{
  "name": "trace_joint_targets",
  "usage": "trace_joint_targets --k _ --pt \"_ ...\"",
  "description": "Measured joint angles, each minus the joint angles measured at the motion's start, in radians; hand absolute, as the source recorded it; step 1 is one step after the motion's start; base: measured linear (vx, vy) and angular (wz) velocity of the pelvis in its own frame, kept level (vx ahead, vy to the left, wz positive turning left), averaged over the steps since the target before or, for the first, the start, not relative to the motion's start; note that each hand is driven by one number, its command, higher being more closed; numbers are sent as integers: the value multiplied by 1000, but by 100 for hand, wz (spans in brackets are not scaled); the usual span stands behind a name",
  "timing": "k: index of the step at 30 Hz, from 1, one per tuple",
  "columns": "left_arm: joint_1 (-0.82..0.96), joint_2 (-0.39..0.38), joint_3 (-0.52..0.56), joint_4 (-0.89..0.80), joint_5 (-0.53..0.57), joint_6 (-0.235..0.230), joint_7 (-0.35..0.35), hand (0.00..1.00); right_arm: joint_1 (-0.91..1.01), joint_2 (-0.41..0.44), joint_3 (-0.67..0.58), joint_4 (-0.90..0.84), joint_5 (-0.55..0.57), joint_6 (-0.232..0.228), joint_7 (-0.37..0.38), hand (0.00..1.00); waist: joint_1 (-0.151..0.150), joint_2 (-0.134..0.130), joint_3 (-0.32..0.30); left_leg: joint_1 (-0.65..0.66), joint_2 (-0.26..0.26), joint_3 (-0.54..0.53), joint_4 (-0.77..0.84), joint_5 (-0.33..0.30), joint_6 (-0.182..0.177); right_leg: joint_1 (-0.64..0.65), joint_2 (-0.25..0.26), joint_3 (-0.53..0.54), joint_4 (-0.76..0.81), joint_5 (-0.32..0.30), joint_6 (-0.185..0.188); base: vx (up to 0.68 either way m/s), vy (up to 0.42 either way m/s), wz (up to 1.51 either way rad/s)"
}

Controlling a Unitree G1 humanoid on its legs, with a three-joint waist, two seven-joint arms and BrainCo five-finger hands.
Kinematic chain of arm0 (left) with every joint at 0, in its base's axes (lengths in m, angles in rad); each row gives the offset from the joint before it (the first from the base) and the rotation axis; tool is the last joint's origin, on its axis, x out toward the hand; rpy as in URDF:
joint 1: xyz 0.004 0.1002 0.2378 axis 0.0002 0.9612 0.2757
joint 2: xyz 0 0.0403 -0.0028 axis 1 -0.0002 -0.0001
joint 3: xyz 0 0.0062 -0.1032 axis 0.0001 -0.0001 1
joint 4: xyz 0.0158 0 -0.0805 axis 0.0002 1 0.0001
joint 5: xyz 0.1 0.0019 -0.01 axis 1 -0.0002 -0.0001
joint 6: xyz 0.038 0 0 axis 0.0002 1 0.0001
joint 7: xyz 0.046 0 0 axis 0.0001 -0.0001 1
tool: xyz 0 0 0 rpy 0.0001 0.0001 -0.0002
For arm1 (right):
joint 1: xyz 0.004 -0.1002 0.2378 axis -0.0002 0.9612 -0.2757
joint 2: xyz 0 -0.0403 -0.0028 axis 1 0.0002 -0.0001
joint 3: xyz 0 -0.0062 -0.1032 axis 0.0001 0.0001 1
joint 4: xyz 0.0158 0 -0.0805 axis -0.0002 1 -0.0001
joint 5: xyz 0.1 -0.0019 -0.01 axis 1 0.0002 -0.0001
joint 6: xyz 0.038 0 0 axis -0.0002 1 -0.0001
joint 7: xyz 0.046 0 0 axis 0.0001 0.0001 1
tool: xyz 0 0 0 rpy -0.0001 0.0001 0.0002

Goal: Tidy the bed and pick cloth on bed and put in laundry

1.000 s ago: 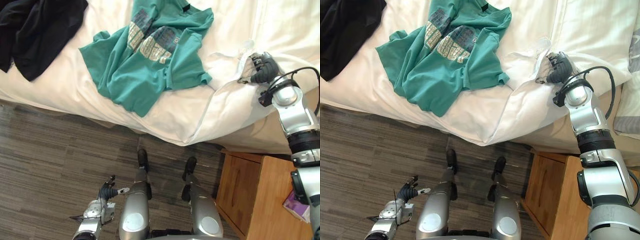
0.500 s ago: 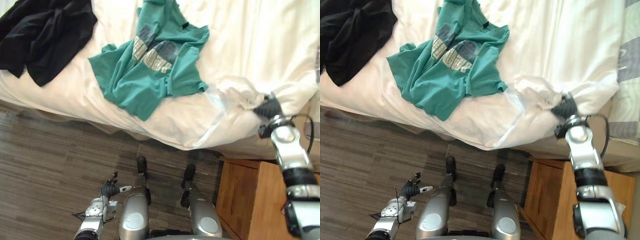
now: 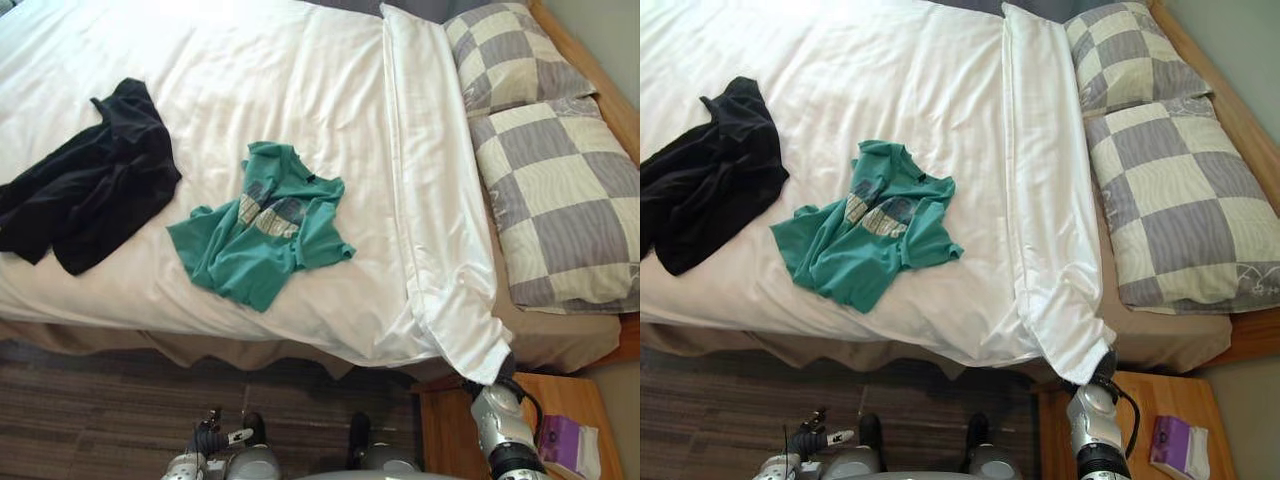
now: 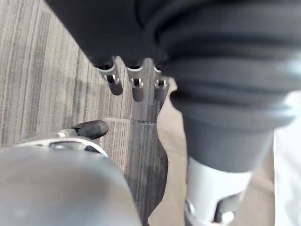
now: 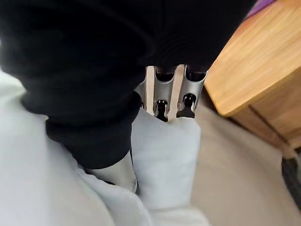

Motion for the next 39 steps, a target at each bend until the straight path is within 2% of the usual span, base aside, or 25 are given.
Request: trace_joint_targets --k 4,5,8,11,14,15,16,18,20,22,24,25,26,29,30,31,33,35,36,37,38,39 --pt "0 1 0 10 0 7 -20 0 1 13 -13 76 -71 6 -88 0 -1 5 -4 34 -2 35 0 -4 -5 26 -2 0 -3 -1 1 128 -32 -4" --pt "0 -1 1 12 0 11 -20 0 5 26 -28 117 -106 18 -136 0 0 9 -4 39 0 55 0 -4 -5 28 0 2 -3 -1 1 40 -25 -9" --pt "0 -8 1 17 0 21 -19 0 39 37 -28 130 -114 29 -178 0 -1 19 -7 46 1 62 0 -5 -6 29 2 7 -3 -1 1 10 -26 -9" --pt "8 -11 1 17 0 31 -14 0 106 58 -37 155 -113 31 -253 0 -3 28 -8 60 7 67 -1 -11 -14 39 8 23 -2 -1 1 -52 -8 -12" --pt "25 -18 1 14 0 30 -12 0 181 85 -36 76 -121 30 -318 0 -15 27 -9 64 18 79 -1 -21 -16 39 14 30 5 -9 -12 -124 9 -11" --pt "43 -19 0 8 0 28 -11 0 225 98 -33 -30 -122 30 -342 0 -30 29 -10 64 16 82 -1 -22 -16 29 14 32 21 -21 -15 -111 33 -15" --pt "64 -20 1 1 -1 27 -11 0 258 104 -24 -133 -123 30 -356 100 -31 30 -12 65 17 98 -1 -22 -16 14 16 50 35 -32 -20 -125 49 -25" --pt "86 -21 3 -16 -2 24 -7 0 299 112 -21 -280 -141 24 -362 100 -32 30 -13 65 18 108 -1 -24 -12 4 18 62 38 -33 -19 -87 36 -22" --pt "122 -21 -1 -38 -2 13 -4 0 353 114 -17 -510 -175 15 -360 100 -43 28 -15 65 17 111 -1 -24 -11 3 18 78 36 -38 -12 -60 25 -6" --pt "148 -22 -2 -40 -2 0 -2 0 371 114 -19 -654 -179 -14 -352 100 -54 26 -21 63 16 112 -1 -24 -11 -1 15 82 35 -38 -11 -25 22 -5" --pt "172 -21 -17 -39 -2 -9 0 0 380 106 -29 -823 -131 -93 -273 100 -55 26 -42 55 10 117 -1 -26 -9 -11 8 85 36 -38 -11 21 15 -6" --pt "176 -20 -19 -39 -2 -13 0 0 376 100 -31 -858 -103 -113 -239 100 -55 28 -42 55 8 117 -1 -27 -7 -11 6 85 37 -38 -11 50 23 5" --pt "188 -21 -20 -39 -2 -17 -1 0 339 66 -47 -916 43 -182 -82 100 -55 38 -52 55 0 107 0 -30 -2 -9 -1 84 39 -36 -8 39 20 8" --pt "189 -19 -23 -32 -1 -16 -10 0 253 12 -66 -910 254 -219 113 100 -52 41 -66 56 -11 100 0 -32 1 -7 -10 79 46 -31 2 57 18 10" --pt "189 -21 -23 -31 -1 -16 -18 0 181 -20 -67 -897 367 -226 210 100 -50 48 -68 54 -20 90 0 -32 4 -8 -16 76 49 -30 1 65 23 13" --pt "188 -21 -26 -31 -1 -16 -19 0 139 -35 -67 -879 418 -233 254 100 -48 53 -67 52 -22 83 0 -30 8 -7 -19 73 50 -29 0 59 19 14" --pt "183 -20 -47 -31 -1 -16 -19 0 49 -70 -70 -821 508 -240 309 100 -45 68 -64 38 -30 59 0 -29 10 -7 -28 49 53 -31 3 48 0 31" --pt "174 -26 -54 -32 -1 -18 -19 0 -48 -106 -72 -756 566 -242 316 100 -41 76 -60 22 -33 43 0 -22 20 -14 -35 40 55 -31 2 19 7 33" --pt "152 -30 -59 -30 -2 -17 -19 0 -155 -143 -81 -684 605 -248 314 100 -31 108 -34 -1 -34 34 0 -20 22 -34 -41 33 60 -29 1 -10 16 20" --pt "136 -33 -63 -30 -3 -17 -20 0 -207 -166 -89 -652 620 -252 313 100 -29 110 -21 -9 -36 31 0 -15 28 -44 -43 30 68 -29 0 -46 39 25" --pt "107 -37 -70 -30 -8 -19 -20 0 -301 -210 -107 -594 646 -258 312 100 -24 135 10 -41 -38 22 0 -8 31 -76 -48 25 82 -29 0 -55 38 22" --pt "95 -37 -78 -31 -12 -20 -19 0 -344 -230 -115 -570 657 -258 311 100 -23 144 24 -57 -39 18 1 -2 34 -93 -50 21 89 -29 0 -60 37 26"
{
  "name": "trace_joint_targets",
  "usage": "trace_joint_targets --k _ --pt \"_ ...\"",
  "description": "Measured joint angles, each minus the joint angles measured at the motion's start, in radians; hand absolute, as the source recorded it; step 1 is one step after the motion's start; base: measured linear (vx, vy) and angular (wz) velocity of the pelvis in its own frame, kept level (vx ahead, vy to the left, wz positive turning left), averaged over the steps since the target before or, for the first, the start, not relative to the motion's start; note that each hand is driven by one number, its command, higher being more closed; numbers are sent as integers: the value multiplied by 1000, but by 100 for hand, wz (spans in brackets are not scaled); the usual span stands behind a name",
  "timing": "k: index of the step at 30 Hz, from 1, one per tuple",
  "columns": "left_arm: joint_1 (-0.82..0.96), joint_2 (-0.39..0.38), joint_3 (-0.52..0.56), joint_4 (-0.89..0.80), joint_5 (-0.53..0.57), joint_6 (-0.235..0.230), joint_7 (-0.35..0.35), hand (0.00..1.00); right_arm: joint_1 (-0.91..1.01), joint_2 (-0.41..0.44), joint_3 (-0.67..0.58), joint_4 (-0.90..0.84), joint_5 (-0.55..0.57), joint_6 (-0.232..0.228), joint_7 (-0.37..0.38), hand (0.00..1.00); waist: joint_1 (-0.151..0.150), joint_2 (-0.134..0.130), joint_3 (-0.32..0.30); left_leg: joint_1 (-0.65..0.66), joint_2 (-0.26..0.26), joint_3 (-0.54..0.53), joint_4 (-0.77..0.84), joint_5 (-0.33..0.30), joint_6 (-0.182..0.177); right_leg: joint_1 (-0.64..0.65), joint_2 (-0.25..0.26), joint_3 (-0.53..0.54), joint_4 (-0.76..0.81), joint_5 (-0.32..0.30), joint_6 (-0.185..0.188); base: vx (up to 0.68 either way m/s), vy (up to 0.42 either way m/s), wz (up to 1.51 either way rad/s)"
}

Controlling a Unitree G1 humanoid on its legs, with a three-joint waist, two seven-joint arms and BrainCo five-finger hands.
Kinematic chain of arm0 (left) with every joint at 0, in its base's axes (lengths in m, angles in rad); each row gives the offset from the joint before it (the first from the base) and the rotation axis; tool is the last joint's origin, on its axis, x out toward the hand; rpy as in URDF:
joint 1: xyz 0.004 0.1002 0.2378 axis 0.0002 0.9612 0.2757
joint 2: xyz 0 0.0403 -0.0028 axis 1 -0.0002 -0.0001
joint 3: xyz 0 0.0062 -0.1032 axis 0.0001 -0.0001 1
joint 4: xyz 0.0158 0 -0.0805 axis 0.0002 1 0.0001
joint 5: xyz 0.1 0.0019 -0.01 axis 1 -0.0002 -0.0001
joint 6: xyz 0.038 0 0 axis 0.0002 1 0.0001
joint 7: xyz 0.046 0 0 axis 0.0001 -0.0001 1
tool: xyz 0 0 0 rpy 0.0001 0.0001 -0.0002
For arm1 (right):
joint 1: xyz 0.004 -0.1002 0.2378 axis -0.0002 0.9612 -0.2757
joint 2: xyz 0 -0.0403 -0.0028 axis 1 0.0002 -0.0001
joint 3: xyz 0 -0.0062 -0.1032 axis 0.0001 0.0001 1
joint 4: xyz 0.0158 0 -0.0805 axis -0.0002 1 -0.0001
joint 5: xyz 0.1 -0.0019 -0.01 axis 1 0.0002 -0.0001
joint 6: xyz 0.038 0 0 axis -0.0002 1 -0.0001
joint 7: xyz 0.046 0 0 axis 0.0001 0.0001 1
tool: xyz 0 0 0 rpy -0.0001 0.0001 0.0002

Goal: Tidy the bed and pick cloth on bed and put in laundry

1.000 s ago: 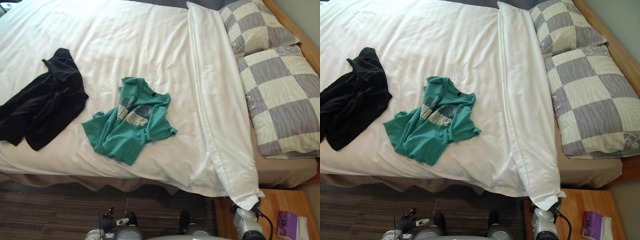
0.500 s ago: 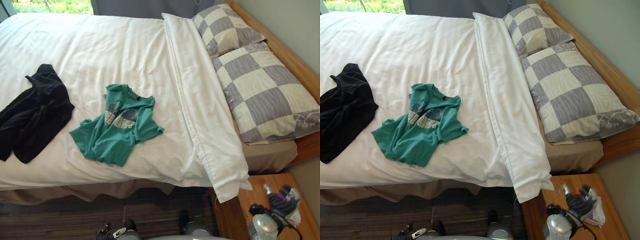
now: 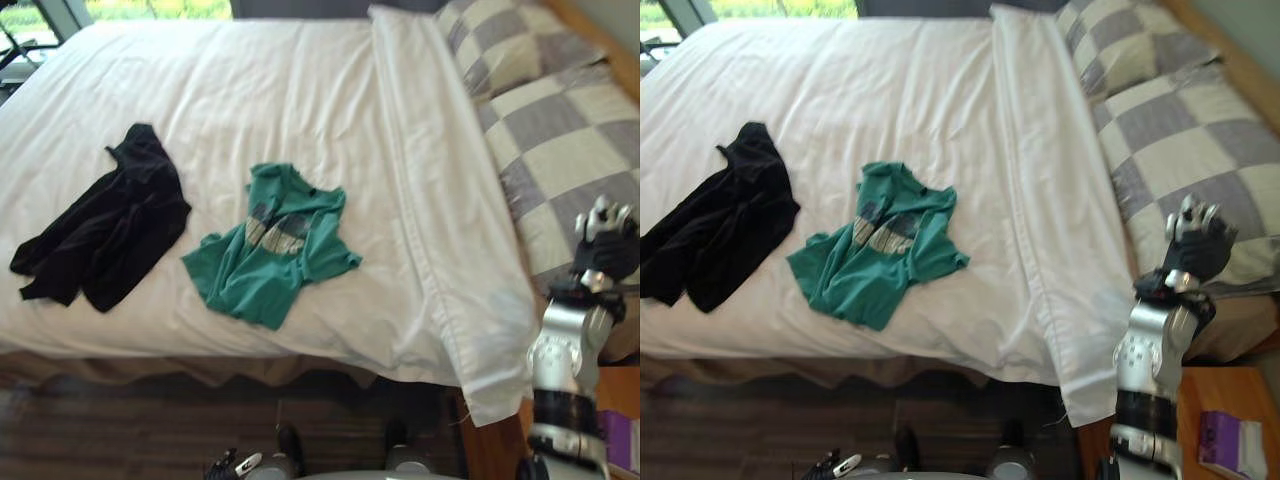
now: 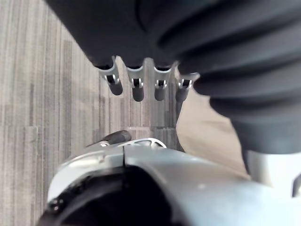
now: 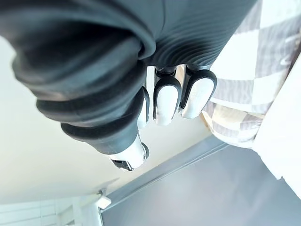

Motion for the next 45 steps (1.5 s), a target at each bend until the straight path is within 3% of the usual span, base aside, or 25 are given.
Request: trace_joint_targets --k 3,7,10,11,13,17,19,22,23,28,31,36,41,45 --pt "-66 -1 -12 -2 -33 -11 2 0 -227 -120 -4 132 61 0 -16 100 3 34 119 -84 2 -20 7 42 7 -89 3 -8 17 21 -13 -55 13 18" --pt "-118 -7 -59 -1 -67 -18 13 0 -323 -231 -8 298 120 1 -27 100 20 66 170 -172 -2 -24 7 62 15 -171 5 -12 16 40 -19 -18 10 8" --pt "-141 -23 -83 5 -88 -21 31 0 -342 -252 -66 417 175 3 -48 100 27 105 191 -226 -10 -23 7 69 22 -228 -2 -4 17 46 -14 62 3 -1" --pt "-149 -33 -93 9 -107 -35 41 0 -305 -246 -88 459 198 13 -49 100 26 129 204 -247 -14 -15 7 69 22 -254 -7 3 17 47 -12 98 -7 -6" --pt "-157 -40 -93 12 -109 -39 47 0 -248 -214 -109 451 197 17 -35 100 25 140 210 -255 -12 -3 7 69 22 -270 -8 12 18 47 -12 77 -15 -14" --pt "-202 -42 -89 28 -129 -42 44 0 -96 -102 -101 326 189 -24 51 100 6 135 215 -246 -3 26 7 68 21 -278 -2 31 28 46 -11 91 -37 -20" --pt "-257 -44 -76 27 -153 -42 37 0 15 -3 -53 311 113 -65 106 100 -10 101 222 -225 7 37 8 62 12 -268 10 32 35 42 -12 54 -47 -15" --pt "-312 -88 -49 16 -169 -35 12 0 175 96 3 377 37 -71 123 100 -32 57 219 -193 19 45 8 56 4 -240 20 35 35 34 -19 23 -26 -9" --pt "-318 -97 -50 12 -171 -35 4 0 206 113 13 410 26 -64 134 0 -32 51 219 -187 20 47 8 54 0 -235 22 37 35 31 -19 9 -30 -13" --pt "-328 -122 -39 13 -188 -8 7 0 399 257 95 669 -145 23 158 0 -44 47 219 -142 34 74 7 48 -7 -210 39 65 33 27 -22 26 -35 -21" --pt "-321 -121 -39 20 -187 -7 9 0 485 296 105 690 -236 24 161 0 -47 43 213 -89 37 75 7 42 -11 -155 42 64 30 23 -17 38 -13 -3" --pt "-266 -104 -14 40 -163 16 11 0 493 276 212 730 -409 19 176 0 -52 10 114 -33 39 52 5 36 -14 -56 44 29 -21 20 -11 40 -12 15" --pt "-217 -83 -19 49 -73 45 0 0 483 276 292 762 -509 6 168 0 -28 -3 34 28 37 51 0 17 -24 15 45 23 -40 15 -8 15 2 2" --pt "-202 -68 -27 58 -28 94 29 0 481 280 333 769 -542 19 155 0 -30 -14 12 86 23 30 3 -27 -28 -8 20 2 145 -129 -44 19 4 19"
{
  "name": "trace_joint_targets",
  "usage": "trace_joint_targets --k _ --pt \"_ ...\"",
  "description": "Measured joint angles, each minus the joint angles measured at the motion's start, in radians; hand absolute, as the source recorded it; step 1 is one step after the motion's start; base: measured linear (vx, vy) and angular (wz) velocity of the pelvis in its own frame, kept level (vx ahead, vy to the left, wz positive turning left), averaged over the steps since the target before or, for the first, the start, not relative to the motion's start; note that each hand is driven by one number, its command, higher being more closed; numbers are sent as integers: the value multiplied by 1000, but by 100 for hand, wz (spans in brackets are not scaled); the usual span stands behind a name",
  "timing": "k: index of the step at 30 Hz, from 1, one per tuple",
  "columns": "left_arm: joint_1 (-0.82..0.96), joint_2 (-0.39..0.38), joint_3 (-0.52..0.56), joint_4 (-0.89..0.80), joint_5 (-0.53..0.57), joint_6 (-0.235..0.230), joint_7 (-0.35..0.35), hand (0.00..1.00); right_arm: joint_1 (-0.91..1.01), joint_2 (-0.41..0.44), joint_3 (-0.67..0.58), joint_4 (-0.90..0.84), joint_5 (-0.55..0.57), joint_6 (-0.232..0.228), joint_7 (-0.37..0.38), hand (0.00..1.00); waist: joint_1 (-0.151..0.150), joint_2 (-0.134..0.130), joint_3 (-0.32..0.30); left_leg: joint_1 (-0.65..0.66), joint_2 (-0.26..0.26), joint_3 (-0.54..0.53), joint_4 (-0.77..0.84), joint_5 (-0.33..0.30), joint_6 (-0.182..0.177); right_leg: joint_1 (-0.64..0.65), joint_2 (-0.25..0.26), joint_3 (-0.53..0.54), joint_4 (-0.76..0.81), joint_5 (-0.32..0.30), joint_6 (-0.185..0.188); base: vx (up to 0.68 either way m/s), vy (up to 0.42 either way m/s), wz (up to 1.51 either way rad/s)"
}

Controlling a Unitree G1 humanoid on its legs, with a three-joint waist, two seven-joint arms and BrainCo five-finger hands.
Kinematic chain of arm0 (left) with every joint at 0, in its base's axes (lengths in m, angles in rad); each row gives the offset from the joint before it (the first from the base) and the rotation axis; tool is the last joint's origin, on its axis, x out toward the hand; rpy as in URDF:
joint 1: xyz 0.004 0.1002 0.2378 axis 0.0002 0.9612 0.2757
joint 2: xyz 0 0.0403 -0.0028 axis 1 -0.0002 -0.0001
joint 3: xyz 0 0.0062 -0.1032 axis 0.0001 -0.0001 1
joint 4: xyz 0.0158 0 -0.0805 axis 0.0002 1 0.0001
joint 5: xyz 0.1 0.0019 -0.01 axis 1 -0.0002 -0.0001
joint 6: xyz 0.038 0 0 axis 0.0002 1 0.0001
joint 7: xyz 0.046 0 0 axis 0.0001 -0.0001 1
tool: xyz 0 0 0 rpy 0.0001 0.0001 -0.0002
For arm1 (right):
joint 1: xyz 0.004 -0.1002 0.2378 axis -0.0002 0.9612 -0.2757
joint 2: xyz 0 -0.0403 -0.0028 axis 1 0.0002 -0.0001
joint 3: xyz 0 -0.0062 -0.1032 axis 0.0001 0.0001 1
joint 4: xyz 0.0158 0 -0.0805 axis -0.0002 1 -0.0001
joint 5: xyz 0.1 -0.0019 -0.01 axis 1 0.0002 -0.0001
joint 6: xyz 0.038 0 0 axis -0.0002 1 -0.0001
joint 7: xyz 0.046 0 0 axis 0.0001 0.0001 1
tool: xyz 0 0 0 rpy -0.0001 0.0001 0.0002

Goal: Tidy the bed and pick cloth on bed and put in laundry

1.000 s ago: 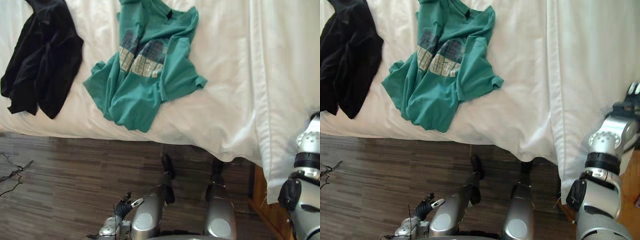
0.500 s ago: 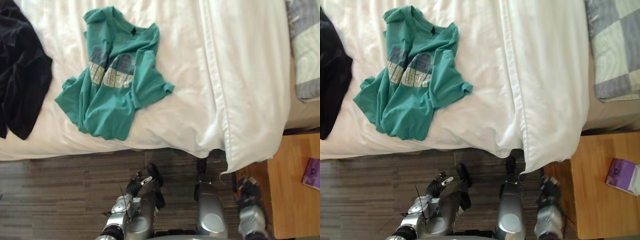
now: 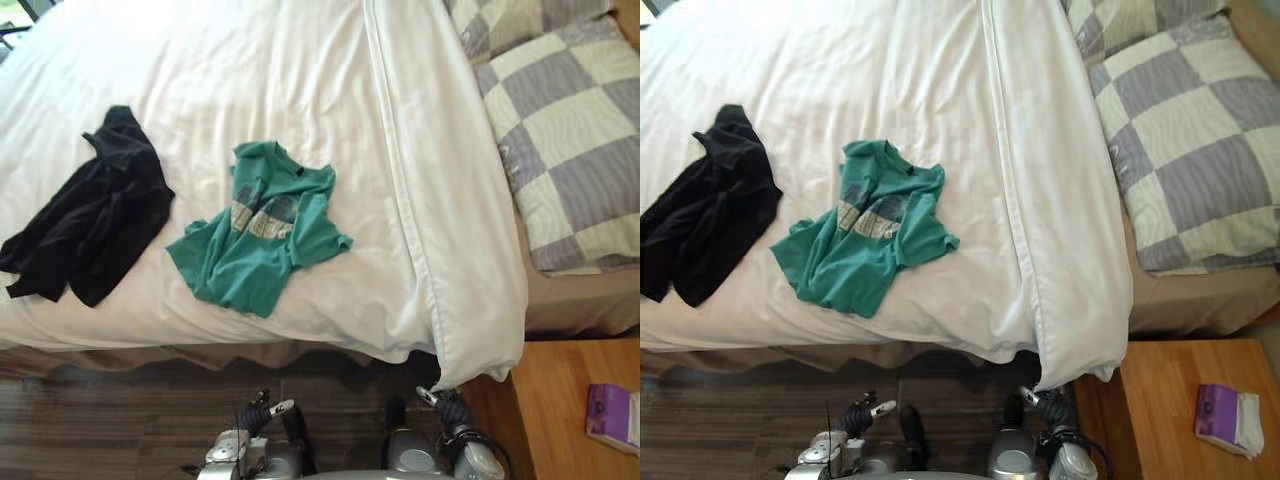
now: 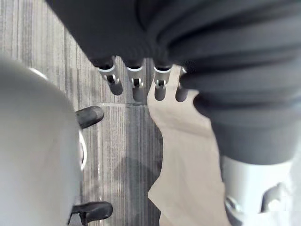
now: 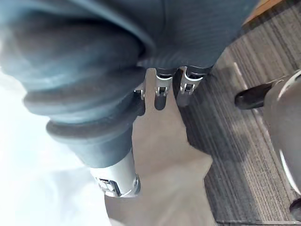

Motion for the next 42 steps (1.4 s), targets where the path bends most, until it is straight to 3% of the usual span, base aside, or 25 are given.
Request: trace_joint_targets --k 2,3,4,6,7,10,11,12,15,17,18,20,21,22,23,24,25,28,29,32,34,35,38,40,42 --pt "6 16 -18 -2 -3 14 22 0 -3 1 1 15 1 11 3 0 0 -13 -14 -16 0 -2 69 -36 -3 -23 -21 -2 89 -51 -13 32 -57 21" --pt "3 16 -19 -10 -5 25 41 0 -6 -7 0 29 2 22 3 0 0 -10 -14 -66 24 -15 211 -109 -15 -18 -29 -15 119 -66 -22 69 -118 28" --pt "1 11 -10 -15 -10 38 58 0 0 -30 -1 31 2 40 3 0 -2 16 -1 -112 73 -35 401 -173 -32 13 -28 -34 153 -92 -5 56 -102 27" --pt "2 -12 56 -21 -14 50 66 0 14 -59 -2 39 2 73 2 0 -10 42 6 -178 125 -62 675 -203 -55 65 -36 -41 203 -122 20 81 -2 2" --pt "11 -30 77 -15 -18 53 86 0 33 -80 -4 38 2 76 1 0 -6 56 -7 -240 160 -80 823 -187 -92 82 -42 -25 211 -127 21 91 33 -27" --pt "10 -34 94 35 -18 54 111 0 36 -104 -59 39 0 70 1 0 -16 88 -29 -199 171 -60 784 -200 -76 69 -66 29 219 -130 44 166 176 -58" --pt "12 -30 150 63 -19 62 127 0 38 -96 -109 39 -12 65 4 0 -32 72 -36 -191 176 -31 792 -252 -33 54 -93 62 218 -123 58 125 217 -43" --pt "14 -27 169 67 -19 63 127 0 39 -90 -129 39 -21 64 6 0 -34 64 -40 -188 193 -37 779 -260 -20 51 -102 70 216 -119 65 112 225 -30" --pt "30 -13 208 67 -17 32 126 0 55 -90 -193 79 -42 42 26 0 -36 14 -70 -161 298 -170 652 -257 -10 1 -174 125 213 -89 124 69 305 -15" --pt "29 -12 198 69 -17 18 125 0 58 -101 -205 88 -42 21 26 0 -39 11 -74 -149 334 -200 622 -252 -2 -17 -211 149 189 -70 179 121 693 -6" --pt "27 -6 174 68 -15 11 124 0 52 -104 -216 109 -55 15 24 0 -55 2 -76 -165 293 -199 670 -334 -188 -4 -279 176 140 -21 182 149 906 -6" --pt "27 25 167 67 -1 -1 132 0 55 -53 -211 148 -80 15 26 0 -41 -25 -87 -197 265 -174 754 -399 -178 13 -305 171 25 193 134 93 731 -38" --pt "35 40 164 74 3 6 141 0 49 -18 -195 160 -90 16 27 0 -17 -8 -89 -184 278 -124 737 -407 -156 -1 -293 132 -54 385 36 67 710 -94" --pt "60 55 164 68 3 7 151 0 50 13 -176 165 -95 1 9 0 3 -14 -93 -154 272 -57 685 -384 -120 -60 -283 -1 32 371 -66 54 657 -94" --pt "73 59 161 68 2 8 153 0 50 6 -156 165 -98 -1 10 0 -1 -17 -95 -134 263 -33 644 -358 -108 -72 -273 -90 105 313 -68 43 508 -76" --pt "88 60 148 68 1 11 148 0 50 -10 -111 163 -105 -12 25 0 0 -17 -97 -109 242 1 572 -323 -87 -66 -239 -187 186 229 -34 48 423 -47" --pt "92 65 114 68 1 14 139 0 45 -14 -73 136 -106 -24 43 0 4 -15 -98 -97 208 13 484 -275 -67 -66 -164 -246 256 127 7 89 442 -36" --pt "40 71 19 66 9 56 102 0 24 -8 3 54 -106 -36 93 0 -4 -6 -92 -98 98 18 301 -162 -15 -36 32 -205 222 -92 41 78 256 7" --pt "21 68 3 65 9 66 102 0 22 -9 10 45 -107 -37 97 0 -5 -1 -89 -100 73 7 284 -152 -5 -5 48 -196 186 -108 17 40 176 58" --pt "-66 31 -69 42 -4 87 110 0 -25 -32 53 39 -97 -36 110 0 -25 47 -57 -123 -7 -77 281 -124 33 19 6 -162 166 -140 -18 -14 163 100" --pt "-92 13 -74 17 -30 78 129 0 -57 -38 114 38 -97 -35 111 0 -35 53 -46 -211 -18 -101 398 -129 38 17 -26 -169 181 -167 9 -90 73 93" --pt "-104 -4 -75 2 -49 56 129 0 -100 -49 161 39 -123 -14 105 0 -30 69 -7 -310 13 -94 583 -128 34 24 -48 -204 203 -179 6 -106 111 62" --pt "-77 -12 -84 4 -25 31 119 0 -107 -52 156 35 -135 19 42 0 -21 64 28 -350 53 -22 713 -97 -20 59 -77 -228 223 -178 12 -94 109 29" --pt "-67 -3 -91 12 4 15 117 0 -103 -63 144 25 -97 25 19 0 -18 70 29 -304 97 31 704 -160 38 44 -103 -210 258 -175 18 -60 162 -30" --pt "-58 -6 -92 33 3 8 116 0 -101 -75 100 -12 -79 25 19 0 -34 60 28 -264 166 8 691 -177 34 -12 -160 -157 324 -171 26 -29 201 -54"
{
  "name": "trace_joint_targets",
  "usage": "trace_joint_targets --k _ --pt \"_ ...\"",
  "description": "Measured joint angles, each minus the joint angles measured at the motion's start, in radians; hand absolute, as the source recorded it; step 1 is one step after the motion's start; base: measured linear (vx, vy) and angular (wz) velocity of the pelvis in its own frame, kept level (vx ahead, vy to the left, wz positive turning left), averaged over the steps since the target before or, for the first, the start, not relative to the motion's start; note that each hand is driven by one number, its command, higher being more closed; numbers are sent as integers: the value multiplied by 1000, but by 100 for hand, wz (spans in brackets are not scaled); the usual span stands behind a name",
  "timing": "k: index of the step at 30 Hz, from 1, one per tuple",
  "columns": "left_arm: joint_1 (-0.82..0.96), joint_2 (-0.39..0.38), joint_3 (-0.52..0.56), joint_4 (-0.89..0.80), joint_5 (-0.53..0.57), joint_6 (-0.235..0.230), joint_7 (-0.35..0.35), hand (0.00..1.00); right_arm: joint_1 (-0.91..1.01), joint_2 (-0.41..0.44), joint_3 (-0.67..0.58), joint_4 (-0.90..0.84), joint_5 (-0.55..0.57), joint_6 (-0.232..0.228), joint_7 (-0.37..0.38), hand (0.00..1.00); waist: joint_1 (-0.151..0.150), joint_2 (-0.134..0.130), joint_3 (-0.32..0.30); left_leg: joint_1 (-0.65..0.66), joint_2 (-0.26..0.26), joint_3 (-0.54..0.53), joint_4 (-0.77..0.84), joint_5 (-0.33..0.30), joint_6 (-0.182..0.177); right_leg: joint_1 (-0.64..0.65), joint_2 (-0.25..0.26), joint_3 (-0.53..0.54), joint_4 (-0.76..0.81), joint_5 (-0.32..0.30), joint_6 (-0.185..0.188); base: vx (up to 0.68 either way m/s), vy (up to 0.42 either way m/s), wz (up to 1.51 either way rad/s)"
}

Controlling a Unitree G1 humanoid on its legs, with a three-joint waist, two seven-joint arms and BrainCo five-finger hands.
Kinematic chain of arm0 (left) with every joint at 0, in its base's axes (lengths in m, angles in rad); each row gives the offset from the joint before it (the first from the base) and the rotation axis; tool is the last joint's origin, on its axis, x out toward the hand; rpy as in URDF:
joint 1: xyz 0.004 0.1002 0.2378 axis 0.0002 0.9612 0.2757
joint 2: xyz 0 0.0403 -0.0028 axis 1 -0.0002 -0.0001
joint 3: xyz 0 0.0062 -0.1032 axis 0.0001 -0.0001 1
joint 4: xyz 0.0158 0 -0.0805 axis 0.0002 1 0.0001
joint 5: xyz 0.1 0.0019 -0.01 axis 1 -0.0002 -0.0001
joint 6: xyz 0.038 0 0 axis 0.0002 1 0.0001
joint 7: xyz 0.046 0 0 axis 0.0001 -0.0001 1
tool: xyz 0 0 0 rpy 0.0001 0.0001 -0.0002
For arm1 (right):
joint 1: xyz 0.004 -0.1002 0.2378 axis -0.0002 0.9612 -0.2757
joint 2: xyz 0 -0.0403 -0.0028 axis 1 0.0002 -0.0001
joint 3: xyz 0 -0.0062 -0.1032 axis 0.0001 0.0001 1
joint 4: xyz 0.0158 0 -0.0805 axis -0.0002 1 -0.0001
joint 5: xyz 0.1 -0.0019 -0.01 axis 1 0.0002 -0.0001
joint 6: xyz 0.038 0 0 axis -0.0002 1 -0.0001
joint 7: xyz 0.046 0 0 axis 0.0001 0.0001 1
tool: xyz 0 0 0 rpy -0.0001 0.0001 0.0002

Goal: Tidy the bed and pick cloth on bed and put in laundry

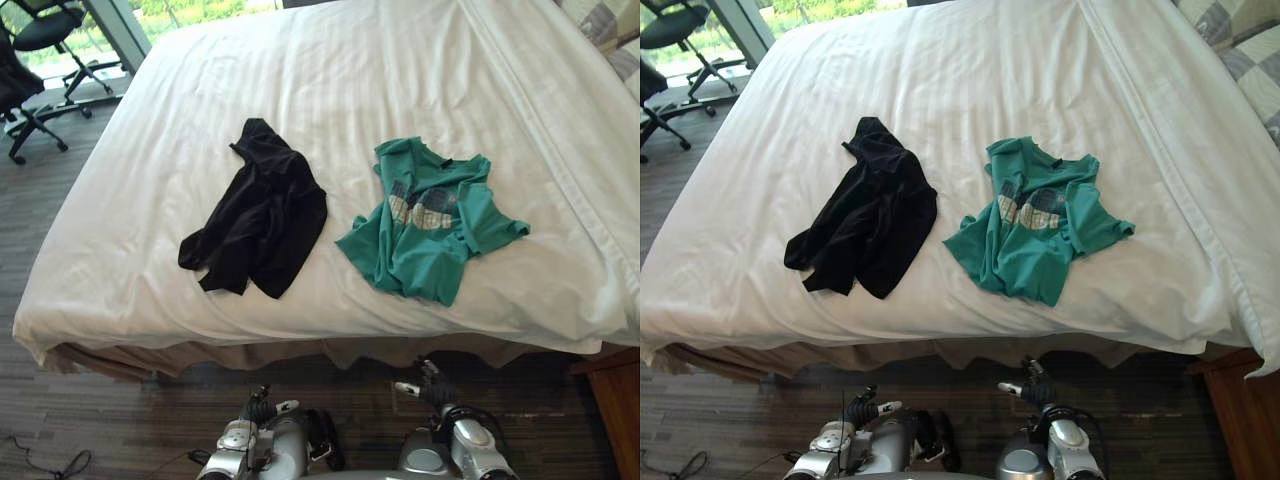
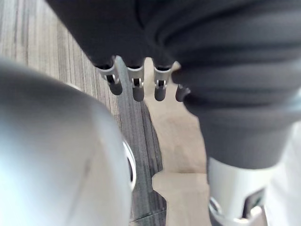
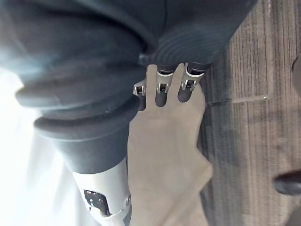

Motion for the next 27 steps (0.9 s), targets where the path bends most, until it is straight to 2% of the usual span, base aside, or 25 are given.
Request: trace_joint_targets --k 2,3,4,5,6,7,8,9,10,11,12,18,20,23,25,26,27 --pt "-1 -1 0 7 -4 -7 -3 0 3 -17 -12 -5 -20 0 0 0 -10 -7 -2 19 61 -74 -3 5 -7 -46 -40 49 36 12 21 2 274 -31" --pt "0 -4 0 9 -4 -21 -12 0 6 -31 -28 2 -45 0 -1 0 -11 -8 -4 41 111 -158 -25 23 -21 -78 -73 92 57 28 51 59 466 -20" --pt "1 -9 0 18 -4 -32 -14 0 21 -39 -39 13 -50 0 -1 0 -12 -5 -5 57 140 -221 -61 60 -20 -99 -92 130 65 45 85 84 522 -17" --pt "4 -11 0 19 -4 -35 -14 0 23 -46 -38 14 -49 -1 -1 0 -12 -2 -11 67 152 -249 -88 118 4 -114 -96 150 65 51 114 117 614 -11" --pt "2 -2 1 19 -9 -40 -12 0 18 -54 -41 45 -43 -4 2 0 -13 -3 -22 73 109 -280 -86 -10 -124 -122 -110 225 19 53 156 141 670 4" --pt "2 3 -1 21 -17 -42 -10 0 22 -40 -37 68 -36 -6 9 0 -19 -6 -24 49 106 -277 -63 -95 -188 -113 -97 256 -32 67 157 126 672 21" --pt "2 21 -1 26 -19 -42 -8 0 30 -23 -39 80 -36 -9 9 0 -22 -16 -28 31 101 -277 -46 -126 -214 -98 -97 269 -65 88 157 94 628 30" --pt "6 49 15 34 -40 -37 -9 0 55 15 -66 85 -25 -22 8 0 -10 -47 -28 9 88 -274 4 -166 -232 -65 -111 270 -144 170 154 40 681 -15" --pt "4 58 41 30 -39 -34 -5 0 57 37 -66 93 -15 -27 9 0 26 -58 -33 26 91 -235 15 -183 -217 -71 -110 255 -187 289 100 4 670 -61" --pt "7 59 53 29 -39 -32 1 0 50 44 -59 102 -16 -35 18 0 47 -55 -34 46 97 -192 -11 -183 -208 -81 -107 223 -213 362 22 -17 450 -66" --pt "45 61 67 35 -40 10 -36 0 60 23 46 48 -25 -59 70 0 33 -50 -59 222 5 -36 -484 106 -162 -93 58 -104 -109 172 0 -25 112 -32" --pt "45 59 67 35 -47 11 -36 0 59 23 48 48 -21 -54 69 0 33 -49 -59 223 5 -39 -487 107 -162 -89 60 -108 -119 173 0 0 1 1" --pt "45 47 67 35 -91 16 -32 0 62 23 48 50 9 -27 60 0 33 -43 -61 226 6 -50 -498 112 -158 -69 68 -119 -148 183 -1 6 8 9" --pt "65 20 82 36 -239 21 1 0 78 25 17 65 94 20 27 0 34 -29 -69 266 6 -58 -560 137 -155 4 99 -148 -251 231 7 58 34 12" --pt "86 8 173 38 -362 18 33 0 92 35 -97 96 165 41 0 0 38 -23 -73 289 6 -56 -577 138 -153 51 117 -153 -325 267 11 77 36 6" --pt "104 8 294 42 -450 7 55 0 112 39 -208 101 221 44 -19 0 40 -21 -75 299 4 -56 -582 139 -153 86 129 -161 -378 293 14 71 26 2" --pt "124 12 466 40 -546 -14 81 0 131 38 -353 102 287 45 -37 0 40 -20 -77 313 3 -53 -588 139 -153 118 139 -165 -431 318 14 67 22 1"
